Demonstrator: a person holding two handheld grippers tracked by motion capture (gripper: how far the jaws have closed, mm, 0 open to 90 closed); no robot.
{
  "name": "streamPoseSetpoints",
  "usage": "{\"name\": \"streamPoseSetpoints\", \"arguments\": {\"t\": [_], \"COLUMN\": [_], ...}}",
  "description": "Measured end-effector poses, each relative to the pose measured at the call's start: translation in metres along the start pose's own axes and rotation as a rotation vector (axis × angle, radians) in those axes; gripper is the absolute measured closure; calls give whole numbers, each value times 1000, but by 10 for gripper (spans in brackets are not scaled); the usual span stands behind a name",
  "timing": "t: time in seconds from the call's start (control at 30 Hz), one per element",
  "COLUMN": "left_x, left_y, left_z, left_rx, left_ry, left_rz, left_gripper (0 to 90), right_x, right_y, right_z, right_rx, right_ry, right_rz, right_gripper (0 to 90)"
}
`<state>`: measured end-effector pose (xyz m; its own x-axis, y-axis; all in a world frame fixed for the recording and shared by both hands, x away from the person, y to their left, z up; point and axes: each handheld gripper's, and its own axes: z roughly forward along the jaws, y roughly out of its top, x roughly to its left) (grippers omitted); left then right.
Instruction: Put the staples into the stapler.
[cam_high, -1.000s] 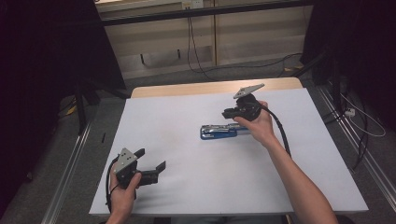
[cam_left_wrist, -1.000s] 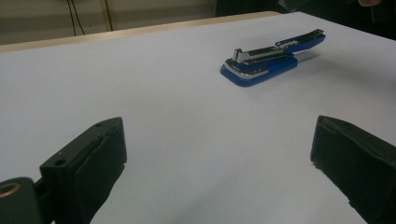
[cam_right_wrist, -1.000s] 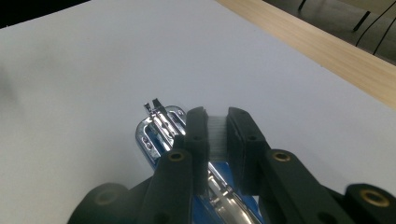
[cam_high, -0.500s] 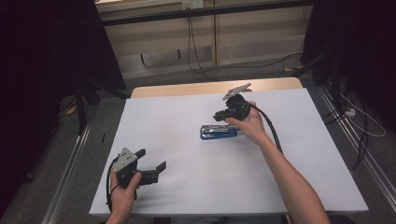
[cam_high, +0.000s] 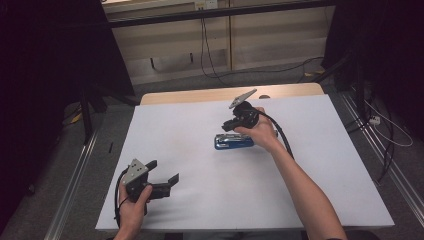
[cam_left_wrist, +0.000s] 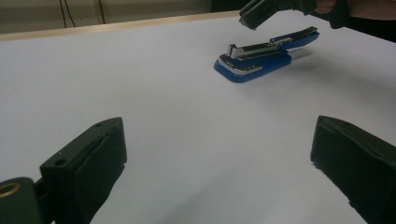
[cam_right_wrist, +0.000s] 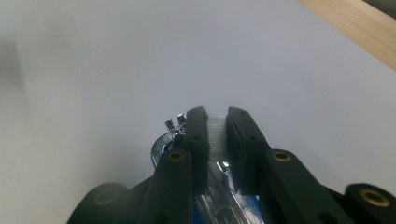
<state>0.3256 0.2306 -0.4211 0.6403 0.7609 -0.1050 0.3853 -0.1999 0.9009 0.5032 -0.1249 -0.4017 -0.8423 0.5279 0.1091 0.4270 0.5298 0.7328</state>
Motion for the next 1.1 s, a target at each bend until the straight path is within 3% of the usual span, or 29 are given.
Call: {"name": "streamPoseSetpoints", "arguments": {"t": [0.3,0.6,0.83,1.1], "left_x": [0,1,1,1], "left_y": [0,0,0,0], "left_z": [0,0,0,0], "left_rx": [0,1,-1,-1], "left_ry": [2,4,2,6], "left_rz": [2,-4,-3,-4], "left_gripper": [38,37,38,38], "right_x": [1,0,1,-2], "right_y": [1,3,3,2], "right_z": [6,7,9,11], "right_rx": [33,-1,13,17], "right_ry": [40,75,81,82], "right_rz": [-24,-9,-80,-116], "right_gripper": [794,794,794,794]}}
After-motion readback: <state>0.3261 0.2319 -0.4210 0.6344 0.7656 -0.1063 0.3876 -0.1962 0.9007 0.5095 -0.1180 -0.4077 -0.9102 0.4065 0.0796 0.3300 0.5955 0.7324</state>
